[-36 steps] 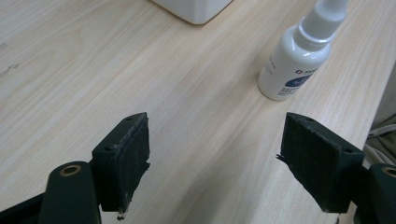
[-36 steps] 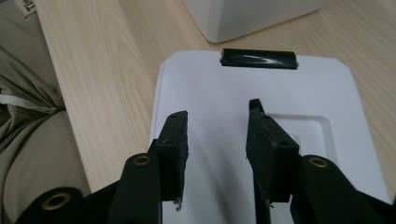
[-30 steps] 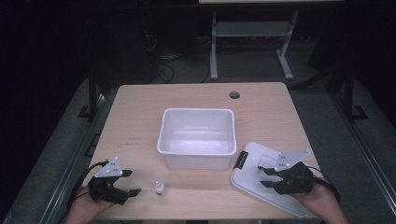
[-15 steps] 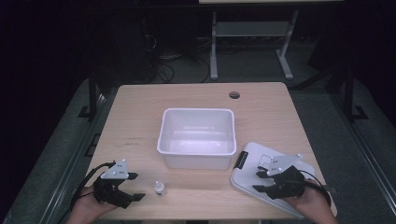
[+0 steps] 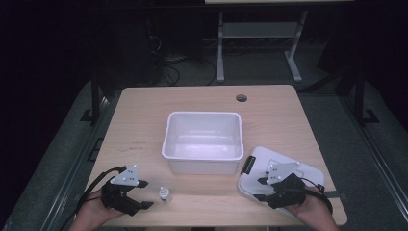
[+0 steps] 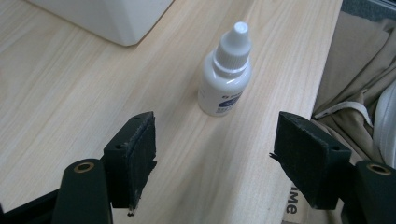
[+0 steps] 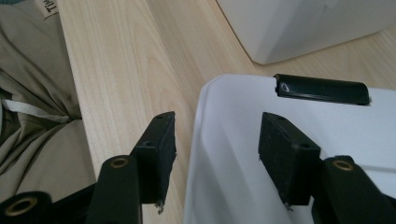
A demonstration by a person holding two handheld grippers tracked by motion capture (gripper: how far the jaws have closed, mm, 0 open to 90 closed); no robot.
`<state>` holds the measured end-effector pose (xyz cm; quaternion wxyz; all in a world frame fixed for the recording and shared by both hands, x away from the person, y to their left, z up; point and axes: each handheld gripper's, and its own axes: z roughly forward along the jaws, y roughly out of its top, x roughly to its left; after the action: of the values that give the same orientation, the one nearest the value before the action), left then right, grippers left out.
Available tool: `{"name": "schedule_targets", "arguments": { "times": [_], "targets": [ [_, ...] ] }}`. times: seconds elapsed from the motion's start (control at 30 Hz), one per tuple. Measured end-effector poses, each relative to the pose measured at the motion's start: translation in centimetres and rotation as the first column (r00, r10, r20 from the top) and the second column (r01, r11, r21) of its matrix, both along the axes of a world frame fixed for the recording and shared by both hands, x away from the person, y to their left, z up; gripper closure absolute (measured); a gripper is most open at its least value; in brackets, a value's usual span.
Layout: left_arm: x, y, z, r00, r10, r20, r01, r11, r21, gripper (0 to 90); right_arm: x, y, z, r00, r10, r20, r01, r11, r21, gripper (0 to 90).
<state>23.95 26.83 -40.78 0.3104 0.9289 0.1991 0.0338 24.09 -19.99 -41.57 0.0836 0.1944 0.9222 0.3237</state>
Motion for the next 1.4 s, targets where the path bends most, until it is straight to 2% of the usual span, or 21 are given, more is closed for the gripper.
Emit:
{"name": "schedule_targets", "arguments": {
  "times": [0.27,0.4,0.6,1.0,1.4],
  "targets": [
    [0.5,-1.4,0.1,0.9993,-0.037,-0.009,0.037,0.9987,0.036,32.4,0.0,0.0,-0.1,1.0,-0.003,-0.005,0.003,1.0,0.004,43.1],
    [0.9,-2.4,0.1,0.9985,-0.053,-0.015,0.054,0.996,0.071,33.5,0.0,0.0,-0.3,1.0,-0.001,-0.005,0.001,1.0,0.002,42.0],
    [1.2,-3.3,0.2,0.9966,-0.078,-0.027,0.08,0.9916,0.101,35.8,-0.1,-0.1,-0.5,1.0,-0.002,-0.004,0.003,1.0,0.003,41.0],
    [1.6,-4.6,0.0,0.9938,-0.098,-0.054,0.103,0.9876,0.118,38.7,-0.2,-0.3,-0.5,0.9999,-0.014,0.001,0.014,1.0,0.011,39.7],
    [2.3,-5.6,-0.5,0.9908,-0.115,-0.071,0.125,0.9791,0.16,46.3,-0.2,-0.3,-0.5,1.0,-0.01,0.0,0.01,1.0,0.016,39.8]
  ]
}}
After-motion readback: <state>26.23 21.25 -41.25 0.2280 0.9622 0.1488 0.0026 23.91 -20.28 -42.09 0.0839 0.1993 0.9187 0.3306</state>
